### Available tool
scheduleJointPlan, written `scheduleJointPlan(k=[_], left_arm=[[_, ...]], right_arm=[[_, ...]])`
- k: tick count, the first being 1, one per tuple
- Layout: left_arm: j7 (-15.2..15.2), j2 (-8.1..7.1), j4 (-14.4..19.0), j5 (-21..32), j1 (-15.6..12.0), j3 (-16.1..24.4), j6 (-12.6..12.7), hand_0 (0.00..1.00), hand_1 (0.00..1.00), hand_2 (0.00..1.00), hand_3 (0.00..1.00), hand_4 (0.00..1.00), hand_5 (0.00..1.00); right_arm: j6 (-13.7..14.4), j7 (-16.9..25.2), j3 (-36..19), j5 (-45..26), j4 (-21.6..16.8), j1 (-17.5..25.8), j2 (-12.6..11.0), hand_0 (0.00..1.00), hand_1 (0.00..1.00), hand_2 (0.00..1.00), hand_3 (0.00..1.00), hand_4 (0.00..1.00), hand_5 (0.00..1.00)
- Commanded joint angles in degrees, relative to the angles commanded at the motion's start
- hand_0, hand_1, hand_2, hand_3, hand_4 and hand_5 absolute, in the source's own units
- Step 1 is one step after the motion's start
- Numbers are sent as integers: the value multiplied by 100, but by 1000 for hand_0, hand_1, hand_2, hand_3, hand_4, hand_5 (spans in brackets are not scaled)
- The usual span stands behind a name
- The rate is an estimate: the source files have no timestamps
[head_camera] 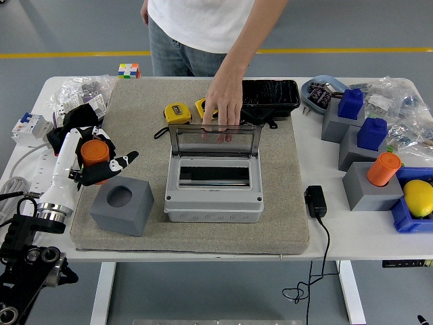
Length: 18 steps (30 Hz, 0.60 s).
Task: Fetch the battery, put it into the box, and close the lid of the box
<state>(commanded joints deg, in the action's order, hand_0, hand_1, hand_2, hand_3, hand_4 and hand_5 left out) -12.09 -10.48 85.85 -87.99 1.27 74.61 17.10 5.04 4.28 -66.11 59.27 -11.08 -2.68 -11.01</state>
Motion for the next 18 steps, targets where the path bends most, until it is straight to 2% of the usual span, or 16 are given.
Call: scheduleJointPlan(k=[4,8,11,12,14,18], left_arm=[[328,-331,381,-947,254,-74,184,43,46,101,82,819,111],[566,-627,646,-1813,492,-284,195,44,47,102,76,816,122],[723,-861,866,-2512,683,-569,61,44,47,102,76,816,122],[759,-924,920,-2674,736,-660,22,53,55,103,66,712,233],[833,-1033,1004,-2932,814,-806,-35,53,55,103,66,712,233],[1043,-1480,1236,-3523,1062,-1356,-158,58,57,109,67,691,246]], right_arm=[[-4,5,-60,25,18,-16,-8,862,863,833,849,998,998],[-5,9,-101,40,22,-34,-20,863,863,833,849,998,998],[-4,9,-133,50,25,-50,-30,863,863,833,849,998,998],[-3,9,-143,53,27,-53,-33,863,863,833,850,998,998],[-2,8,-159,62,30,-55,-36,863,863,833,850,998,998],[-9,28,-282,144,53,-68,-62,863,863,833,850,998,998]])
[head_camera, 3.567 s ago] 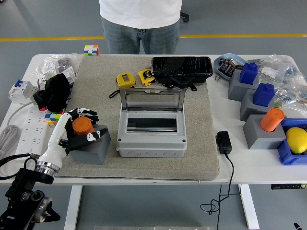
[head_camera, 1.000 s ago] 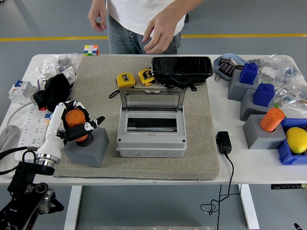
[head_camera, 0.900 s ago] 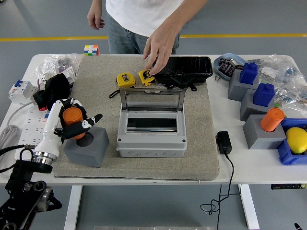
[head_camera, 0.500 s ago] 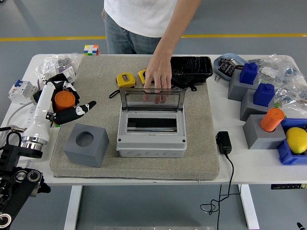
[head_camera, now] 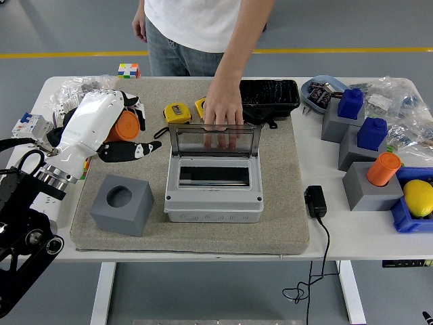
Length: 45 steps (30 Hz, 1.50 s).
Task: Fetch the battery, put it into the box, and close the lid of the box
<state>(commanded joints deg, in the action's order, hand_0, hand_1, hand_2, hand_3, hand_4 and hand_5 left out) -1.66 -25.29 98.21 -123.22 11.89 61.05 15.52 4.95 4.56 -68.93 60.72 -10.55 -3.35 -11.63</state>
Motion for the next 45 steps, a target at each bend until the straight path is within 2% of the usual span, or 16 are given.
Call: scheduleJointPlan(k=[3,5,6,10,11,12,17,18,23,26,27,32,40,45], left_arm=[[138,-349,181,-187,208,-480,-55,58,57,109,67,691,246],[175,-500,273,-201,321,-785,-93,58,57,109,67,691,246],[187,-541,299,-193,369,-919,-110,63,60,112,82,679,292],[247,-557,282,-108,553,-1386,-138,63,60,112,82,679,292],[238,-528,238,-58,611,-1498,-143,63,60,112,82,679,292],[234,-491,200,-26,661,-1593,-137,70,64,118,107,672,345],[203,-227,-57,123,877,-1971,-79,70,64,118,107,672,345],[193,-149,-153,149,938,-2047,-80,72,68,118,106,659,372],[190,163,-509,212,1149,-2357,-64,72,68,118,106,659,372],[166,401,-731,249,1292,-2563,-34,73,69,120,106,645,388],[139,522,-872,306,1403,-2703,-16,73,69,120,106,645,388],[62,694,-1245,428,1645,-2905,2,75,70,121,110,637,393],[-148,1117,-1985,697,1922,-3000,13,76,71,120,107,632,409],[-173,1301,-2196,806,2038,-3036,25,77,71,120,101,628,411]], right_arm=[[-2,2,-142,63,11,-15,-12,863,863,833,850,998,998],[-3,2,-187,83,15,-18,-14,863,863,833,850,998,998],[-3,2,-207,90,16,-21,-15,863,863,832,850,998,998],[2,-6,-297,141,23,-27,-23,863,863,832,850,998,998],[4,-14,-337,171,23,-26,-25,863,863,832,850,998,998],[6,-24,-372,204,24,-27,-26,863,863,832,850,998,998],[14,-52,-431,290,24,-38,-39,863,863,832,850,998,998],[17,-55,-442,307,24,-45,-42,863,863,833,850,998,998],[26,-65,-452,346,24,-58,-47,863,863,833,850,998,998],[34,-86,-442,370,24,-68,-53,863,864,833,850,998,998],[35,-91,-426,372,24,-70,-59,863,864,833,850,998,998],[38,-107,-410,392,24,-66,-67,863,863,833,851,998,998],[47,-117,-436,416,24,-92,-53,861,863,833,850,998,998],[48,-106,-384,375,24,-99,-44,862,863,833,850,998,998]])
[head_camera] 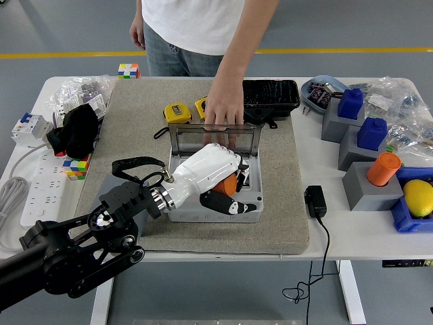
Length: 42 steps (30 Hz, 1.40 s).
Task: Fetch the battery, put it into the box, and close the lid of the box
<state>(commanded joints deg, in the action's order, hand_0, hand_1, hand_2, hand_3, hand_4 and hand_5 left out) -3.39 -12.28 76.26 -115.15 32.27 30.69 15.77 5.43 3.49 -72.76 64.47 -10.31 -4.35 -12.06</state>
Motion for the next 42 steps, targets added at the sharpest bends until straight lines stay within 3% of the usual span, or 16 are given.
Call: scheduleJointPlan(k=[12,22,42], left_arm=[[-172,410,-513,184,225,89,71,77,72,122,101,621,409],[-333,588,-1038,193,375,247,140,77,74,122,102,609,403],[-437,603,-1247,23,381,347,254,85,76,126,107,614,397]], right_arm=[[1,-21,11,13,0,-3,5,863,863,833,851,998,998],[3,-29,17,16,0,6,21,862,863,833,851,998,998],[-9,-21,18,-5,0,-9,38,862,863,832,851,998,998]])
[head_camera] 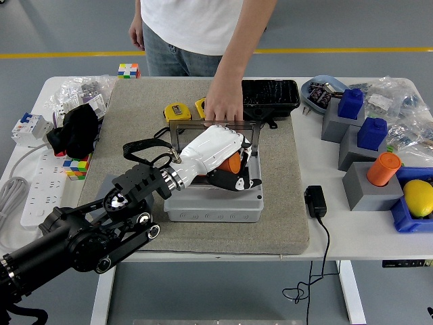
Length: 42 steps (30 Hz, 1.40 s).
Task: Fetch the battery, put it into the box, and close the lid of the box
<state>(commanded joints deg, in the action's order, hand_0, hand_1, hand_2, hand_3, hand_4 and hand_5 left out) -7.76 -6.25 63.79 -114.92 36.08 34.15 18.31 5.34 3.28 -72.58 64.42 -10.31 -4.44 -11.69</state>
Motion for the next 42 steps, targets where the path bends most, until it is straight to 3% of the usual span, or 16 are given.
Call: scheduleJointPlan(k=[2,3,8,9,20,21,42], left_arm=[[-25,-6,-16,-2,2,9,23,85,76,126,107,614,397],[-40,-10,-19,4,2,20,32,98,86,131,119,692,432],[-57,-14,-3,-29,4,45,58,98,86,131,119,692,432],[-59,-14,-7,-38,4,50,55,117,97,135,128,848,507],[-76,-49,26,-44,-43,39,12,120,102,138,133,895,533],[-76,-51,28,-48,-43,34,10,125,104,140,136,922,572],[-109,-67,17,-113,-86,-32,49,145,124,156,158,962,643]], right_arm=[[-3,-3,-8,6,0,-3,4,862,863,832,851,998,998],[-4,-3,-3,1,0,-5,5,862,863,832,851,998,998],[-6,-10,-10,6,0,-9,8,862,863,832,851,998,998],[-6,-7,-11,3,0,-14,7,863,863,829,851,998,998],[-8,-7,3,-17,0,-22,9,862,862,829,851,998,998],[-8,-5,14,-26,0,-25,6,862,862,827,850,998,998],[-25,-11,93,-84,0,12,4,863,862,825,850,998,998]])
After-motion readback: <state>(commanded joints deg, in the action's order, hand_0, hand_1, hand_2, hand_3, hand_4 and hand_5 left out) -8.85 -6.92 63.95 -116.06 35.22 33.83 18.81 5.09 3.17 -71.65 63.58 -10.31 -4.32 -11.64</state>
